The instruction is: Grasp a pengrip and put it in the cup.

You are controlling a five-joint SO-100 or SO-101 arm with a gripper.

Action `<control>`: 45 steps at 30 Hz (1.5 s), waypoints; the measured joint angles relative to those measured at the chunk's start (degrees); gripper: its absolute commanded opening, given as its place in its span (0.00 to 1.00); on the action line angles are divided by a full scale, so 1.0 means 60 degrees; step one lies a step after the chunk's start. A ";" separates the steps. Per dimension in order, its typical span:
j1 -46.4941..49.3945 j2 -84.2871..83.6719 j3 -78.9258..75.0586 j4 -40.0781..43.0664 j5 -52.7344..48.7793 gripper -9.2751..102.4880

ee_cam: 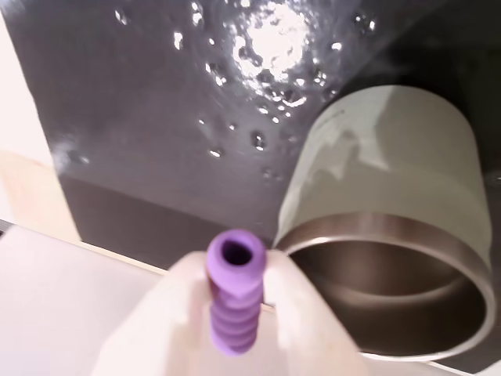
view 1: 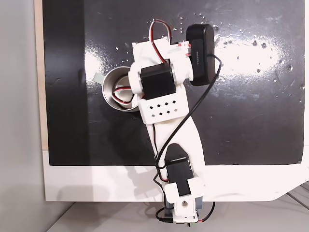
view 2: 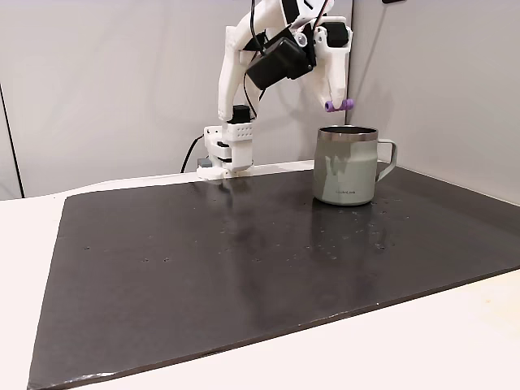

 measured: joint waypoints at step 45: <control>-0.2256 -0.0337 0.1187 0.0923 -0.1377 0.30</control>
